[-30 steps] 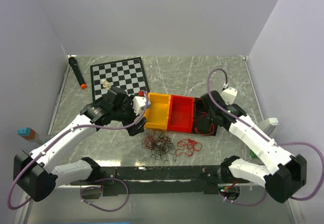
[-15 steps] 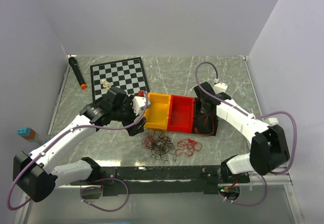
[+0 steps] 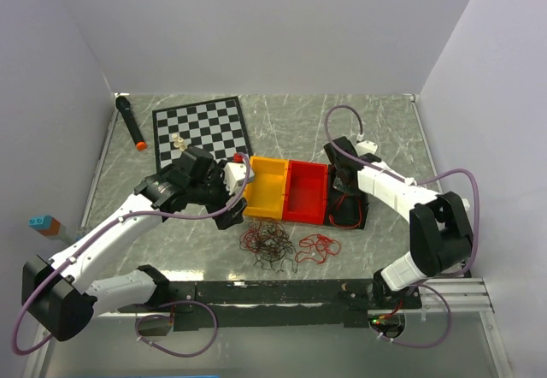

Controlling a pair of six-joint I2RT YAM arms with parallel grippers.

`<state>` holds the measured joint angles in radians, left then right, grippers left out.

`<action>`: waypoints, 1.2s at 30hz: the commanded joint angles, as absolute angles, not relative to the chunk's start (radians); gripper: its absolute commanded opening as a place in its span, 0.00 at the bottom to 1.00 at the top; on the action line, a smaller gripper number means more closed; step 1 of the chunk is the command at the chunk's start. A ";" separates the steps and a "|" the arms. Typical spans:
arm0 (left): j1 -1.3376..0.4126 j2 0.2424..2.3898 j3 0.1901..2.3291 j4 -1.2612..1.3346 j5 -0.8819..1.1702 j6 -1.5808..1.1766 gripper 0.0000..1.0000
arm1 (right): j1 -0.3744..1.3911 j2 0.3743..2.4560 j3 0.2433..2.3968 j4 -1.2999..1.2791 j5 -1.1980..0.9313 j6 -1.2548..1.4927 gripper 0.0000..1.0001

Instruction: Untangle the cables

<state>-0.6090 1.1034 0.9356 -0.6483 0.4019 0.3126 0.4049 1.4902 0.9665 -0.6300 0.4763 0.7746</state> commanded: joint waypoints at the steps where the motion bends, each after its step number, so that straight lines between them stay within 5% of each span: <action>1: -0.606 1.094 0.936 -0.626 0.405 0.316 0.99 | 0.397 1.511 0.960 -0.591 0.463 0.805 0.00; 5: -0.604 1.101 0.945 -0.626 0.410 0.313 0.99 | 0.397 1.445 0.951 -0.578 0.446 0.793 0.14; 9: -0.606 1.106 0.950 -0.627 0.408 0.311 0.99 | 0.399 1.362 0.992 -0.615 0.420 0.762 0.52; 11: -0.604 1.106 0.948 -0.624 0.408 0.308 0.99 | 0.397 1.316 0.994 -0.624 0.400 0.758 0.61; 28: -0.606 1.109 0.957 -0.634 0.413 0.311 0.99 | 0.379 1.157 1.059 -0.672 0.318 0.681 0.62; 36: -0.604 1.117 0.946 -0.626 0.403 0.325 0.99 | 0.728 0.961 0.807 -0.741 0.322 0.826 0.60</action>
<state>-0.6090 1.1130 0.9356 -0.6483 0.4023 0.3168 0.5816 1.0473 0.9154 -0.6594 0.3107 0.7177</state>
